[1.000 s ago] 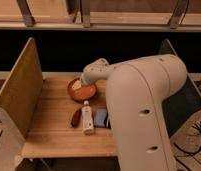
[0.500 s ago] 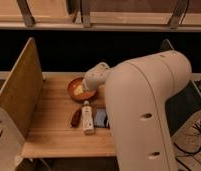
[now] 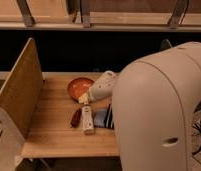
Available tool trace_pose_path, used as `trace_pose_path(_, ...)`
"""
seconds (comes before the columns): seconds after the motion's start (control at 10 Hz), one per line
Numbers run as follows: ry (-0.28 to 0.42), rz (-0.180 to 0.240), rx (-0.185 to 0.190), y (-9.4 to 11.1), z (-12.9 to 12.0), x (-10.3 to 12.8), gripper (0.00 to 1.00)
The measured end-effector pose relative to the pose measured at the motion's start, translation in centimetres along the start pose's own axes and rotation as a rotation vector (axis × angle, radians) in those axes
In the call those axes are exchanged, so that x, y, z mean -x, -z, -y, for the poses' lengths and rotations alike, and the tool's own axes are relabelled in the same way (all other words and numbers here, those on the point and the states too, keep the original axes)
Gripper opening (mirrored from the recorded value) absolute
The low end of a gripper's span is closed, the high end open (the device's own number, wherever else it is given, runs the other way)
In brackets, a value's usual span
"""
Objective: Place the bottle in the ceramic bowl
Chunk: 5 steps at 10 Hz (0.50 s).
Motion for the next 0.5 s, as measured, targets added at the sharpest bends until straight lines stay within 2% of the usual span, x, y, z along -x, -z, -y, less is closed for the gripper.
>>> trace_pose_path(0.3, -0.002, -0.002, 0.0, 0.0, -0.1, -0.2, 0.8)
trace_pose_path(0.4, 0.005, -0.011, 0.004, -0.5, -0.4, -0.2, 0.8)
trace_pose_path(0.5, 0.019, -0.027, 0.025, -1.8, -1.8, -0.3, 0.8)
